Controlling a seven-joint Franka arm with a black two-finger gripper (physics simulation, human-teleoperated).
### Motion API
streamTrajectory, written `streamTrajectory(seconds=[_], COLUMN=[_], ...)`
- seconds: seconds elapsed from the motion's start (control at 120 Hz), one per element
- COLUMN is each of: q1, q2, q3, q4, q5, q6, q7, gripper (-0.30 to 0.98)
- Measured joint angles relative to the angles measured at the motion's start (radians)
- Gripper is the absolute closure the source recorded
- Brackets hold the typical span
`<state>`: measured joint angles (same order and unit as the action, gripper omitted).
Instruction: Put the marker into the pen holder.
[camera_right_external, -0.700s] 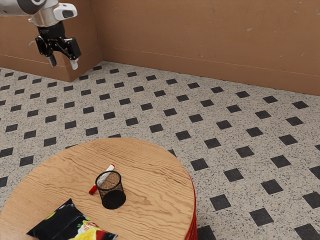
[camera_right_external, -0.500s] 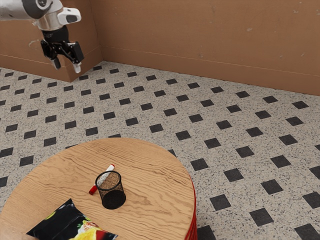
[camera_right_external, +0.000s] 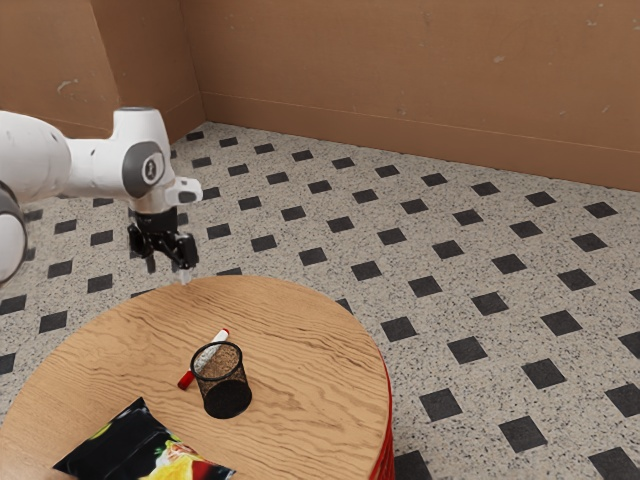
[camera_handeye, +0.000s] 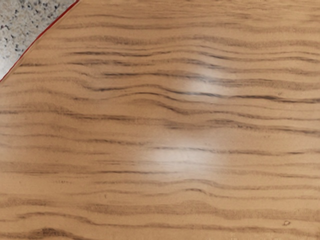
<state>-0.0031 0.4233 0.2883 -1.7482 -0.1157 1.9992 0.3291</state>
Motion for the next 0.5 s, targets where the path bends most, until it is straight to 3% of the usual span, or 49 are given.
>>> streamTrajectory(seconds=[0.35, 0.5], q1=[-0.083, -0.093], q2=[-0.094, -0.138], q3=[0.019, 0.042], q4=[-0.281, -0.361], q5=[-0.008, -0.070], q6=[0.124, 0.136], q7=[0.025, 0.031], gripper=[0.02, 0.02])
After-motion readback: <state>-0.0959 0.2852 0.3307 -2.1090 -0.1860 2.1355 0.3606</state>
